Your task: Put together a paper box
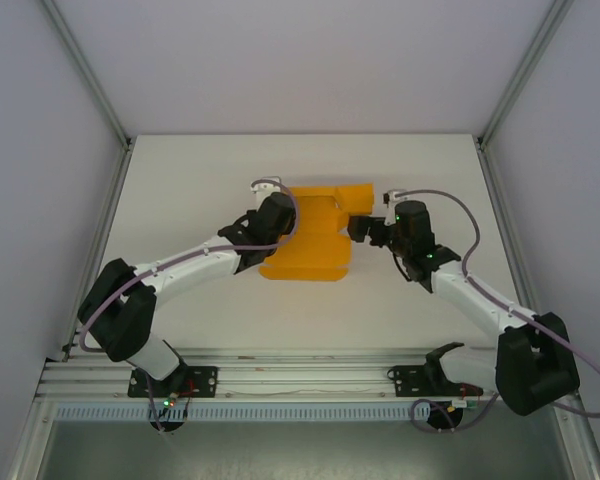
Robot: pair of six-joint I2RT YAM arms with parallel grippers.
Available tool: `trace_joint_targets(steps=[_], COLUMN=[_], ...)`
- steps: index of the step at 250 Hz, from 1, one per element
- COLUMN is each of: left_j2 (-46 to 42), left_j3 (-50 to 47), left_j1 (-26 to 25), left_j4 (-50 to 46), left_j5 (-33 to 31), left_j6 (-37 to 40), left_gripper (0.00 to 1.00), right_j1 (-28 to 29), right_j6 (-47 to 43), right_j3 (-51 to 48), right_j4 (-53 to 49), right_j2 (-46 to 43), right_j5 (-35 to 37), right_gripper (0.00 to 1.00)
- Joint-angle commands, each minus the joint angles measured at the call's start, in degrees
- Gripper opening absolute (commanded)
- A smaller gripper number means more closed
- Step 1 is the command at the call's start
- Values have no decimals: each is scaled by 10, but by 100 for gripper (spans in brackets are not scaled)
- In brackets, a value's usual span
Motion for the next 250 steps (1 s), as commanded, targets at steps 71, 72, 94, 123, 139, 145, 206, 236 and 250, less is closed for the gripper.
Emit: trace_joint_targets(steps=[71,72,94,123,139,145,206,236,250], left_j2=[-8,-8,-12,-12,-11,-11,-24,-35,-39], left_j3=[-9,-9,-11,-12,-11,-10,-27,-41,-48], left_j1=[1,1,1,1,1,1,8,10,10], left_j4=[32,31,31,35,30,27,15,24,35], left_j5=[29,30,32,36,34,30,15,31,42], left_j6=[-15,-14,-19,-20,-19,-19,-7,9,23], left_gripper=[0,0,0,0,0,0,0,0,0], right_j1=[43,44,76,109,115,114,97,30,-17], right_j6=[2,2,7,23,38,41,-1,-12,-12], right_j3=[43,44,55,66,64,61,10,-23,-25], right_j4=[57,57,57,73,80,80,12,-11,-26], right_j2=[79,80,100,123,124,121,-20,-117,-143], right_j5=[-16,-12,100,237,276,284,281,206,166], right_gripper=[100,100,100,100,100,100,100,100,100])
